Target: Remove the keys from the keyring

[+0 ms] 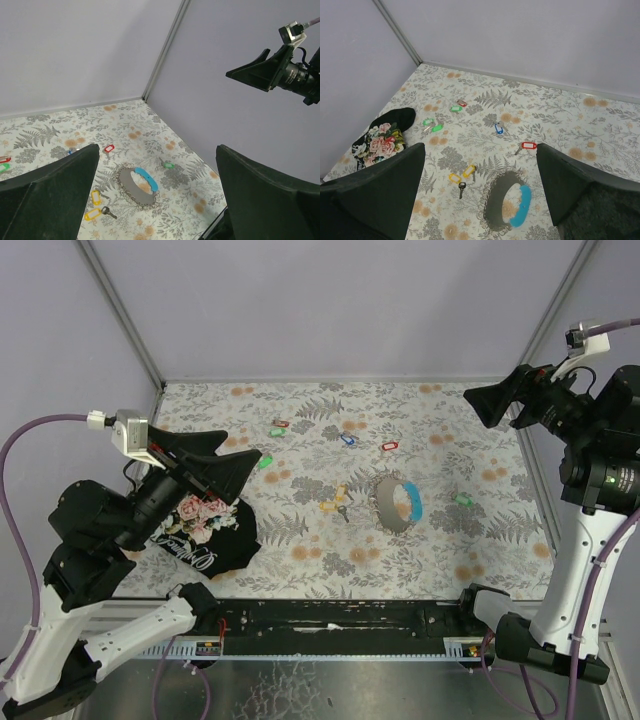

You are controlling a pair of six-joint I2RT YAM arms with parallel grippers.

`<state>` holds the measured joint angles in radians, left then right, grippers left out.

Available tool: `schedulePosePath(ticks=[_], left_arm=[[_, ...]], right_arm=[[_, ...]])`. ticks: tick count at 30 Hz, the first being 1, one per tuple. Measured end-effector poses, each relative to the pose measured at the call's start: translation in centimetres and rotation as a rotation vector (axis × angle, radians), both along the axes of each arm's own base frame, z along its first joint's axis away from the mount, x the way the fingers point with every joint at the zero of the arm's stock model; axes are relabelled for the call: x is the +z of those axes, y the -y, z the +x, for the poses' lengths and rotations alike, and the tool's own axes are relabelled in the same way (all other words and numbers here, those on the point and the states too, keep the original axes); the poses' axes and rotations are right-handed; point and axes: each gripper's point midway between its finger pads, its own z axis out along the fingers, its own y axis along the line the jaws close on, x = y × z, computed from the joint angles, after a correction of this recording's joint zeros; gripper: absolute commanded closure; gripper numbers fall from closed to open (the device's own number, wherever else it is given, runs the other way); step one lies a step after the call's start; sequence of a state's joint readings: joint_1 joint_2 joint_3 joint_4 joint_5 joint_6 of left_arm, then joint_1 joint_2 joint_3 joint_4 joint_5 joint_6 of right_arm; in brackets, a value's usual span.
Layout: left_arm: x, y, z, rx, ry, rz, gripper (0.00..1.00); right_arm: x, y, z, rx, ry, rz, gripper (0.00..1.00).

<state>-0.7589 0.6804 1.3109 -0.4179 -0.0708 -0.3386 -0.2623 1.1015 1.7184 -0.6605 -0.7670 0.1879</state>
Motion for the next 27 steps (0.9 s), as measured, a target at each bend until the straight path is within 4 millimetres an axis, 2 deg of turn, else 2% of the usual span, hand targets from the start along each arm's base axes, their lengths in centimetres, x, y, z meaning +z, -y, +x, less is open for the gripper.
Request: schedulePosePath(ticks=[13, 27], left_arm=[[-0.28, 0.08, 0.08, 0.000, -0.002, 0.002, 0.00], [-0.30, 0.11, 0.07, -0.002, -0.002, 0.003, 0.00]], right_arm=[[0.25, -0.84, -0.75, 0.055, 0.008, 0.007, 0.01], [0.38, -0.87, -0.83, 0.045, -0.017, 0.053, 0.01]])
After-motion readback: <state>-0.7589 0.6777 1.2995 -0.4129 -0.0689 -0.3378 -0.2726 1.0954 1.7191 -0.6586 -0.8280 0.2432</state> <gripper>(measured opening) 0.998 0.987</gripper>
